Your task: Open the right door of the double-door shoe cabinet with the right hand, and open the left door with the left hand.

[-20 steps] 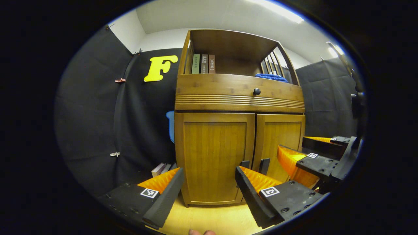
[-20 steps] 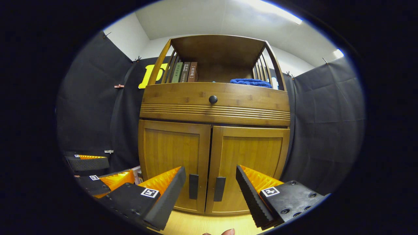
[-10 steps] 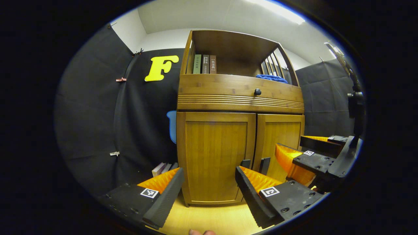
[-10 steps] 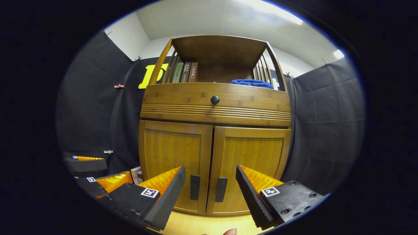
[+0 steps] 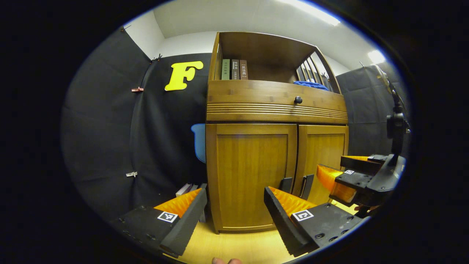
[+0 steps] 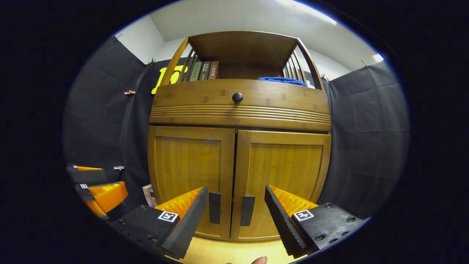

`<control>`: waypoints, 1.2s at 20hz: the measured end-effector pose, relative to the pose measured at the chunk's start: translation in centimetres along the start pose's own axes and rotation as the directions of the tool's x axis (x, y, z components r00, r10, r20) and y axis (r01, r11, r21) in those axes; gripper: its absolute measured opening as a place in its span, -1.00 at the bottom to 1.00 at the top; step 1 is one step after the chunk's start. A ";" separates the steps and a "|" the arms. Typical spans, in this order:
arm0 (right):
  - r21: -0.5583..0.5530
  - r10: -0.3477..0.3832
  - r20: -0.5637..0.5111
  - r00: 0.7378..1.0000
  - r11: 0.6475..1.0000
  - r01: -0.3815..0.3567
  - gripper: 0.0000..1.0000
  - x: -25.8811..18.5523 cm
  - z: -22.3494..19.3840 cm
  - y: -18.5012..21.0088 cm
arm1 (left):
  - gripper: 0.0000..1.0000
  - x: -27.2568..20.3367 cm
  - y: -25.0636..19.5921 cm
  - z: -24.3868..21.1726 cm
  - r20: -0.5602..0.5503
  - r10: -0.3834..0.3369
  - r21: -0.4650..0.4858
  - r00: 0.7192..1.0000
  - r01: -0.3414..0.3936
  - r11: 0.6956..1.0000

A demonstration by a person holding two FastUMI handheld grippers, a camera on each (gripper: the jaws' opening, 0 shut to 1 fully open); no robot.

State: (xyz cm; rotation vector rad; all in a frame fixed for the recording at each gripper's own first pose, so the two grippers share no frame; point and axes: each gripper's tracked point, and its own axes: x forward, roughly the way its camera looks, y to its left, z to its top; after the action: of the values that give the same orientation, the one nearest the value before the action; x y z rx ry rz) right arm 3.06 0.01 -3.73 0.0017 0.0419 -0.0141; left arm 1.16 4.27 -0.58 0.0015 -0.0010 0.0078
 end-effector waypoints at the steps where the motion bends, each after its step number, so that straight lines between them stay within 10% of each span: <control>1: 0.002 -0.004 -0.007 1.000 1.000 0.004 0.95 0.6 -0.6 -0.3 | 0.95 0.0 0.1 0.0 -0.001 0.000 0.000 1.000 0.000 1.000; 13: 0.079 -0.052 -0.125 0.991 0.995 0.062 0.96 8.6 -8.2 -3.2 | 0.95 -0.3 -1.6 -2.8 -0.042 -0.055 0.030 0.998 0.056 0.998; 18: 0.074 -0.060 -0.159 0.985 0.995 0.073 0.11 10.8 -10.6 -3.3 | 0.95 -0.3 -1.3 -3.0 -0.045 -0.049 0.020 0.998 0.050 0.999; 23: 0.061 -0.090 -0.193 0.977 0.993 0.103 0.01 11.7 -12.5 -3.6 | 0.95 -1.2 -1.5 -2.8 -0.062 -0.038 0.013 0.997 0.039 0.999; 24: 0.085 -0.083 -0.194 0.978 0.991 0.101 -0.31 12.3 -12.8 -3.3 | 0.94 -1.5 -1.5 -2.8 -0.064 -0.033 0.018 0.997 0.035 0.999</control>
State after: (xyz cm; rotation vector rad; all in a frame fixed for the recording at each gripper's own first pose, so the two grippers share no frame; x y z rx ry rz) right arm 14.78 -3.43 -17.02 0.0957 0.2324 -0.1085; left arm -0.30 2.71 -3.34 0.0208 0.0631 -0.0262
